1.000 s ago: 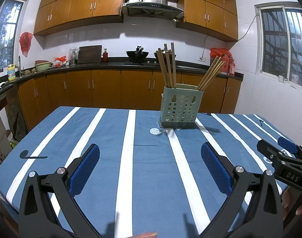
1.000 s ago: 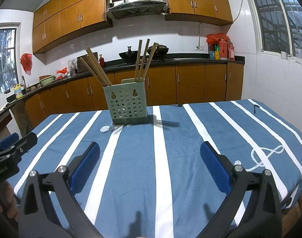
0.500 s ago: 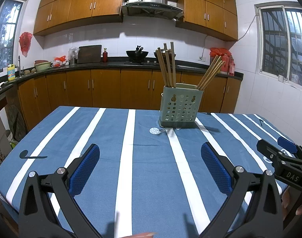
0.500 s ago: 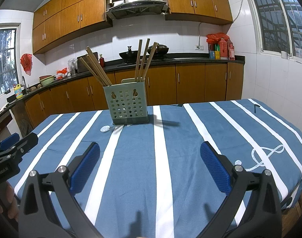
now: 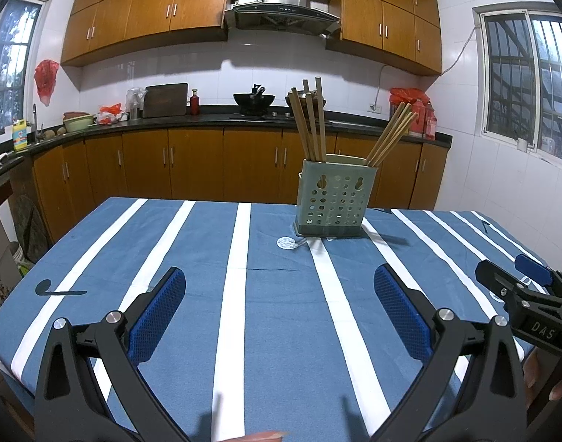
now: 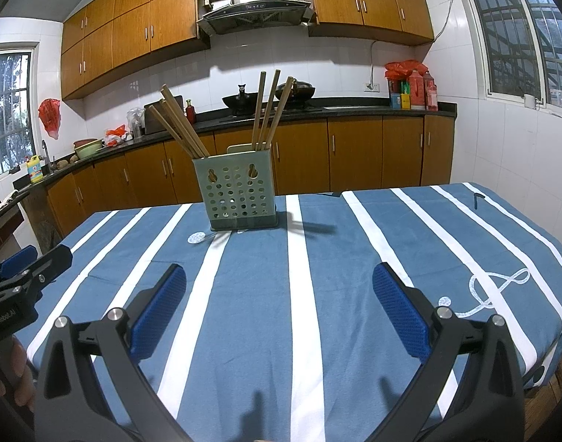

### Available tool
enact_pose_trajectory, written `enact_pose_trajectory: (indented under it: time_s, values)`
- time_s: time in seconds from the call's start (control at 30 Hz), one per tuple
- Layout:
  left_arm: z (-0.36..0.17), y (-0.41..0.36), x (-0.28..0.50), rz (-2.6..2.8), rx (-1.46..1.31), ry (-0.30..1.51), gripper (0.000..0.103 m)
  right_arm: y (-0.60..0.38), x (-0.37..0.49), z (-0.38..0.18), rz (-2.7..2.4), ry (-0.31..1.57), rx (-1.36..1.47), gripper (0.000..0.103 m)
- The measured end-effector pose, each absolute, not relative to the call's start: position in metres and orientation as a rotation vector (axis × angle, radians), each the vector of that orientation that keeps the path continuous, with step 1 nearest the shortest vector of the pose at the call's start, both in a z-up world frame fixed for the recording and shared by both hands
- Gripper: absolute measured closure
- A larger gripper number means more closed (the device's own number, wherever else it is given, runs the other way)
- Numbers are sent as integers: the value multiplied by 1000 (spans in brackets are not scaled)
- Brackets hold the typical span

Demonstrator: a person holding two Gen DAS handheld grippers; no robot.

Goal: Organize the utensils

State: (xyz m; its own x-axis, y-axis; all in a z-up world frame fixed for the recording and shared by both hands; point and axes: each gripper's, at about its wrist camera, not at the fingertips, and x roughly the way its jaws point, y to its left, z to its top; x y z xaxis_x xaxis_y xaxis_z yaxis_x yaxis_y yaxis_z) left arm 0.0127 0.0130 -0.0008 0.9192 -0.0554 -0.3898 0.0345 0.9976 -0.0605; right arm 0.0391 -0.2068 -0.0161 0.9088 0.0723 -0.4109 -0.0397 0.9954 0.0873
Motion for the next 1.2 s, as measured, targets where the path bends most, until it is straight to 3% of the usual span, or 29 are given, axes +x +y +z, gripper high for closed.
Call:
enact_pose_trajectory:
  time_s: [1.2]
  values:
    - [-3, 10, 11, -47, -52, 406, 2, -207, 39, -16, 58, 428, 82, 4]
